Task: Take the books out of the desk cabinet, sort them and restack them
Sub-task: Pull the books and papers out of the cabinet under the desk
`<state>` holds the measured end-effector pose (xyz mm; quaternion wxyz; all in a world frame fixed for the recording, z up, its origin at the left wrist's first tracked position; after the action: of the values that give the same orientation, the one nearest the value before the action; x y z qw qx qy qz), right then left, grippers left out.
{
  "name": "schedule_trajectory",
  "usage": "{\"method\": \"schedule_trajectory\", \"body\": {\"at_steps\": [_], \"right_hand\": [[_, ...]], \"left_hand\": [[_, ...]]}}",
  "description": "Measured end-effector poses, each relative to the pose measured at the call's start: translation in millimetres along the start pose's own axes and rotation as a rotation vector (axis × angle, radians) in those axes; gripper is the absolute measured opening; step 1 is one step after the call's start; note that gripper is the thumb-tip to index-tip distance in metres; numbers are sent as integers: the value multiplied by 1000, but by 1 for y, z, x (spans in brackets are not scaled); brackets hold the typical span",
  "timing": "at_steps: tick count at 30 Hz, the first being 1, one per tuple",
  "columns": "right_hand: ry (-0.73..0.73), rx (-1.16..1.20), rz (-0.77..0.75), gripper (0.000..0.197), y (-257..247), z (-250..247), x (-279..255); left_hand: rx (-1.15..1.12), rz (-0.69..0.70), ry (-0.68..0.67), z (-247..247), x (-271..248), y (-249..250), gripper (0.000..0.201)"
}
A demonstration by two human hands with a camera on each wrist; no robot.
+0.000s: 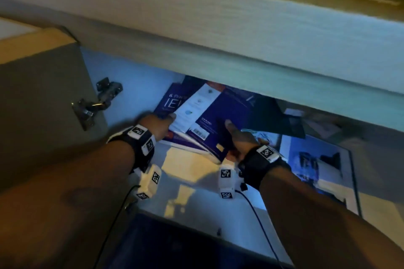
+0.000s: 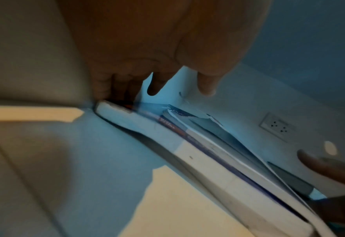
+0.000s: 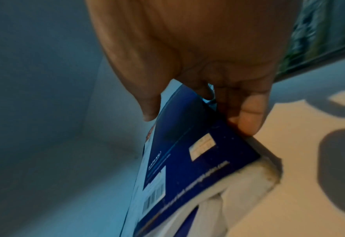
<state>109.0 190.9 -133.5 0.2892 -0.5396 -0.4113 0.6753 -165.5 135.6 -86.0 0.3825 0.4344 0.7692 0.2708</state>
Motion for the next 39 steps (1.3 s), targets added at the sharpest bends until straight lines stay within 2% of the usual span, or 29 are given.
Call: {"method": "schedule_trajectory", "body": {"at_steps": [2, 6, 7, 9, 11, 13, 17, 21, 23, 24, 25, 28, 30, 31, 34, 36, 39], "right_hand": [[-35, 48, -71, 58, -6, 9, 10], [-5, 83, -172, 74, -11, -3, 35], [-11, 85, -174, 74, -11, -5, 35], [-27, 79, -161, 61, -9, -4, 23], [-54, 101, -129, 50, 2, -3, 12], [-54, 142, -123, 48, 9, -4, 0], [-62, 191, -92, 36, 12, -5, -38], [-81, 220, -17, 39, 11, 3, -101], [-89, 232, 38, 59, 12, 8, -137], [-98, 227, 74, 66, 13, 11, -156], [-98, 219, 110, 64, 10, 14, -179], [-126, 155, 202, 47, 1, 26, -251], [-133, 152, 235, 52, -8, 36, -301], [-129, 158, 250, 57, -14, 43, -327], [-116, 145, 242, 73, -38, 60, -402], [-125, 126, 204, 63, -64, 70, -448], [-178, 94, 83, 41, -116, 87, -501]], "left_hand": [[-75, 7, 59, -2, 8, -4, 57], [-109, -56, 58, 8, 18, -22, 122], [-123, -65, 71, 9, 19, -29, 127], [-163, -52, 64, 12, 11, -28, 118], [-239, -24, 45, 17, -1, -21, 93], [-330, 31, 23, 20, -14, -12, 66], [-381, 13, -107, 24, -39, -15, 65], [-374, -58, -213, 20, -94, -10, 30], [-329, -124, -306, 17, -129, -4, 16], [-297, -144, -297, 8, -149, -1, 18], [-278, -172, -311, 0, -169, 1, 18], [-289, -244, -413, -24, -240, 10, 39], [-230, -275, -444, -48, -284, 15, 47], [-196, -270, -501, -57, -308, 19, 50], [-273, -194, -564, -94, -388, 53, 30], [-333, -139, -542, -121, -436, 73, 28], [-457, -17, -509, -158, -492, 102, 45]]}}
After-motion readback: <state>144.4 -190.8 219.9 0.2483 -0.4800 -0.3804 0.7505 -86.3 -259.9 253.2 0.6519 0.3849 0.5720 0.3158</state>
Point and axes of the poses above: each hand's wrist, its own x-axis towards the middle knuckle, its own z-axis out of the palm, y = z × x, the point moved 9 cm from there along x, towards the middle knuckle, and after that the axes turned 9 degrees about -y, right-handed, at the moved point
